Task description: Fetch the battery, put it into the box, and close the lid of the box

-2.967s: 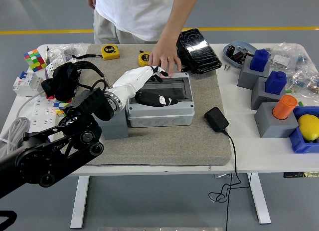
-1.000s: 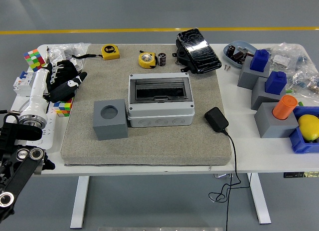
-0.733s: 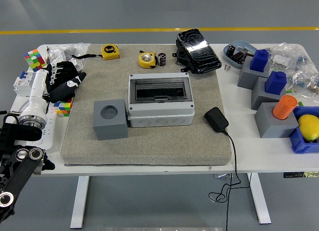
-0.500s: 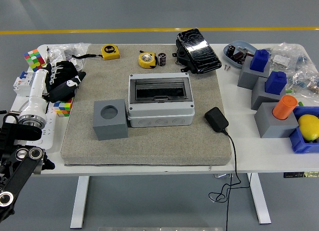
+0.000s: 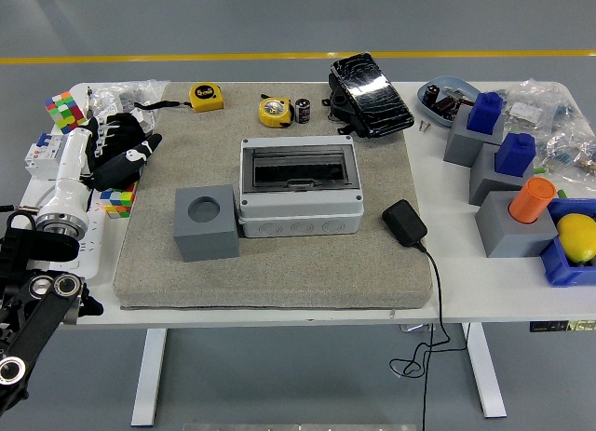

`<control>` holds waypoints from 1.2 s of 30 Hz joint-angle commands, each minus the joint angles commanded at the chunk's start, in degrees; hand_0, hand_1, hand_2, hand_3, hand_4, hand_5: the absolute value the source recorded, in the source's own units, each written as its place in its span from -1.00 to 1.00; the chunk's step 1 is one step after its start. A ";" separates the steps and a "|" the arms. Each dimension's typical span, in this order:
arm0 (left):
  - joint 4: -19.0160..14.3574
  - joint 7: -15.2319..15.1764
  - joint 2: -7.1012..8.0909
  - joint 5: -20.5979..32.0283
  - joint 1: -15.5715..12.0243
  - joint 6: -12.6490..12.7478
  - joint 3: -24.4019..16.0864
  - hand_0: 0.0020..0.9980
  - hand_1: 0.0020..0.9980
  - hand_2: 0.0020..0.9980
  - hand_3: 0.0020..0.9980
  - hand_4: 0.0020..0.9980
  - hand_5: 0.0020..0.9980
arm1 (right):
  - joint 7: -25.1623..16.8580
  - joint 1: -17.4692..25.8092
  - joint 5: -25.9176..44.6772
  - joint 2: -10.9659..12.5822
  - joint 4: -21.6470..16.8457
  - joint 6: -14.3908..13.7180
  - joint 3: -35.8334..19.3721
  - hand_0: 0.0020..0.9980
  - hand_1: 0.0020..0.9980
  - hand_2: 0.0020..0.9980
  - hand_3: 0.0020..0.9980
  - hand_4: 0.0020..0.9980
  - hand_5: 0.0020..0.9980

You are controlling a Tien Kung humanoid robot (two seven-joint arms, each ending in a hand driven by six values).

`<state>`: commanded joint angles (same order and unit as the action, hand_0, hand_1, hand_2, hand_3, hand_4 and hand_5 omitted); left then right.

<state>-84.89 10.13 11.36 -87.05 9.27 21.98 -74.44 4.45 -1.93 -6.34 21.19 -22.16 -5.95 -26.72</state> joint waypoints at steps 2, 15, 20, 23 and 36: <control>-0.02 0.02 0.01 -0.02 0.00 -0.03 0.02 0.45 0.45 0.37 0.49 0.88 -0.15 | 0.01 0.00 0.01 0.01 0.01 0.00 -0.03 0.25 0.29 0.33 0.15 0.97 0.10; 0.10 0.07 -0.06 0.22 -0.08 -0.48 0.17 0.44 0.45 0.37 0.48 0.88 -0.15 | 0.00 0.02 -0.04 0.08 -0.01 0.03 -0.05 0.25 0.29 0.33 0.15 0.97 0.10; 0.22 0.10 0.04 0.25 -0.11 -0.49 0.12 0.44 0.44 0.37 0.48 0.88 -0.15 | -0.02 -0.04 -0.10 0.09 -0.05 0.02 -0.04 0.25 0.29 0.33 0.15 0.97 0.10; 0.26 0.08 0.09 0.32 -0.19 -0.47 0.31 0.44 0.44 0.37 0.48 0.88 -0.15 | 0.00 -0.05 -0.01 0.05 -0.02 0.03 0.00 0.25 0.29 0.33 0.15 0.97 0.10; 0.35 0.11 0.24 0.46 -0.19 -0.54 0.72 0.38 0.44 0.37 0.49 0.87 -0.15 | 0.01 -0.25 0.01 0.18 -0.07 -0.01 0.27 0.25 0.29 0.33 0.15 0.97 0.10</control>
<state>-84.54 10.25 11.60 -86.59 9.07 21.44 -73.71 4.46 -2.18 -6.34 21.37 -22.23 -5.95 -26.46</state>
